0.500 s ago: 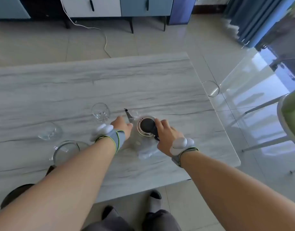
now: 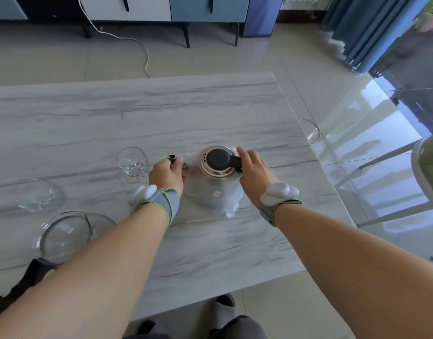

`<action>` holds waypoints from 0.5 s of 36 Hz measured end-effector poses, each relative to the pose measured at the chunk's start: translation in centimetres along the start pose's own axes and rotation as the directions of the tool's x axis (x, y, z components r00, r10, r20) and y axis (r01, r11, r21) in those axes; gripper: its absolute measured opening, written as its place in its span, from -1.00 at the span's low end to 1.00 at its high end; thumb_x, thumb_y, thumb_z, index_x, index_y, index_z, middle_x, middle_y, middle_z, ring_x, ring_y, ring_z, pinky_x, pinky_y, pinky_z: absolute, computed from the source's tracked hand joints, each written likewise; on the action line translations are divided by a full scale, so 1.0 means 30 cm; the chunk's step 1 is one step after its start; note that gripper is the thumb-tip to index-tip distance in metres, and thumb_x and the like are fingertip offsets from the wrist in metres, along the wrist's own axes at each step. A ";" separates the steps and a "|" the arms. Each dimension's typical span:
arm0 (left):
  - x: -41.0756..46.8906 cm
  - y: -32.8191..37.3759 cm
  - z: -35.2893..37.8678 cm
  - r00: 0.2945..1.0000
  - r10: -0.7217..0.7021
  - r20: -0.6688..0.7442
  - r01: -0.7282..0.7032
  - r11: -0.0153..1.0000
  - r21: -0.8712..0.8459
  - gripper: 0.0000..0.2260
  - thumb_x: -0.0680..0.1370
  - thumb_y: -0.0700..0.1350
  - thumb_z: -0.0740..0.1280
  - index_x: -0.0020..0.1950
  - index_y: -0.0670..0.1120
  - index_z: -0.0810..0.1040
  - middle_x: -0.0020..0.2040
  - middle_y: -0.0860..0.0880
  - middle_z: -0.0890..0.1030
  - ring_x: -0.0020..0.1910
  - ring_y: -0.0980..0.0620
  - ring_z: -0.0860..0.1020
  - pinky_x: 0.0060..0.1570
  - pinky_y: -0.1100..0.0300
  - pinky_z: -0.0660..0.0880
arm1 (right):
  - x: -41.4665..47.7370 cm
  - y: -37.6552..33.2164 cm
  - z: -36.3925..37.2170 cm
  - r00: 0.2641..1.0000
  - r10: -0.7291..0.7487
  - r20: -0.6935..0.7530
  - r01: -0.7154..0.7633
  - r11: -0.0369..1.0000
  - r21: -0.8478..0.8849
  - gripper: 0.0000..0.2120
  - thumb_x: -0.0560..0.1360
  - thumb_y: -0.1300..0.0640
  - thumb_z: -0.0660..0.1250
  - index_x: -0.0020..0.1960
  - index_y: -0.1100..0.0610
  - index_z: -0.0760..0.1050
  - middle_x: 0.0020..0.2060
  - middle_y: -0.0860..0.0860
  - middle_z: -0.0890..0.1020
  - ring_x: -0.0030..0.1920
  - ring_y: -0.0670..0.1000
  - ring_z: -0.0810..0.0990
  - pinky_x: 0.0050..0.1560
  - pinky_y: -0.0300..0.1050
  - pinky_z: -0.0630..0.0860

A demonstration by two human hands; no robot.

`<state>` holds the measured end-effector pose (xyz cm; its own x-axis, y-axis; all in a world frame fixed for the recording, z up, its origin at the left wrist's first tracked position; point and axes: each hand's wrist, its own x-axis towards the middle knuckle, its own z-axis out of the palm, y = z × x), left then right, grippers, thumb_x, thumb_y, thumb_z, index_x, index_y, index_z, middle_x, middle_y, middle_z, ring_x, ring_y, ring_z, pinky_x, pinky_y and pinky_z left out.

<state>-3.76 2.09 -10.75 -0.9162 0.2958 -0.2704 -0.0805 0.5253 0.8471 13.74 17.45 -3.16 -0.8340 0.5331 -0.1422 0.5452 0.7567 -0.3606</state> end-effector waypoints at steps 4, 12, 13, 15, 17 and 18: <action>0.038 0.018 0.024 0.995 0.083 -0.057 -0.083 0.996 -0.009 -0.41 0.37 0.39 0.14 -0.15 -0.12 0.61 -0.21 -0.16 0.70 -0.19 -0.29 0.67 -0.10 -0.14 0.64 | 0.060 0.017 0.031 0.996 0.028 -0.089 -0.022 0.998 0.063 -0.34 0.64 0.36 0.16 0.70 0.17 0.06 0.45 0.18 0.39 0.42 0.23 0.36 0.28 -0.03 0.32; 0.015 0.120 0.049 0.955 0.219 -0.201 -0.195 0.972 0.129 -0.64 0.69 0.08 0.15 0.15 -0.18 0.58 0.07 -0.20 0.67 0.12 -0.29 0.55 -0.08 0.05 0.32 | 0.167 0.045 0.138 0.933 -0.013 -0.359 0.078 0.983 0.167 -0.41 0.58 0.36 0.15 0.62 0.25 0.26 0.28 0.26 0.52 0.25 0.35 0.45 0.33 0.15 0.38; 0.021 0.120 0.046 0.954 0.218 -0.207 -0.192 0.971 0.139 -0.63 0.70 0.08 0.14 0.15 -0.18 0.57 0.07 -0.20 0.66 0.11 -0.30 0.54 -0.12 0.07 0.26 | 0.172 0.037 0.132 0.929 -0.005 -0.369 0.079 0.980 0.185 -0.42 0.57 0.34 0.13 0.60 0.25 0.29 0.26 0.25 0.52 0.23 0.33 0.45 0.32 0.13 0.37; 0.054 0.094 0.071 0.932 0.275 -0.236 -0.250 0.960 0.130 -0.63 0.69 0.08 0.15 0.11 -0.19 0.56 0.03 -0.20 0.66 0.08 -0.30 0.54 -0.17 0.13 0.19 | 0.196 0.046 0.159 0.909 -0.022 -0.416 0.109 0.976 0.187 -0.43 0.57 0.29 0.08 0.59 0.24 0.30 0.26 0.23 0.50 0.23 0.29 0.43 0.33 0.05 0.33; 0.080 0.092 0.072 0.917 0.299 -0.263 -0.269 0.952 0.144 -0.63 0.69 0.08 0.16 0.07 -0.21 0.55 -0.01 -0.21 0.66 0.04 -0.32 0.53 -0.18 0.12 0.18 | 0.213 0.036 0.156 0.898 -0.033 -0.438 0.130 0.973 0.192 -0.40 0.55 0.20 0.01 0.59 0.23 0.30 0.27 0.22 0.48 0.23 0.24 0.42 0.32 -0.01 0.31; 0.096 0.093 0.071 0.901 0.337 -0.275 -0.301 0.939 0.165 -0.63 0.69 0.07 0.16 0.05 -0.22 0.55 -0.02 -0.22 0.65 0.03 -0.33 0.53 -0.17 0.11 0.19 | 0.229 0.037 0.160 0.889 -0.046 -0.456 0.148 0.970 0.191 -0.38 0.54 0.17 -0.01 0.58 0.23 0.30 0.27 0.22 0.48 0.24 0.23 0.42 0.31 -0.03 0.31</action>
<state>-5.78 6.12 -10.13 -0.9599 0.2245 0.1677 0.2653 0.5360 0.8014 8.20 20.15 -8.96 -0.7275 0.6116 0.3108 0.3894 0.7411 -0.5469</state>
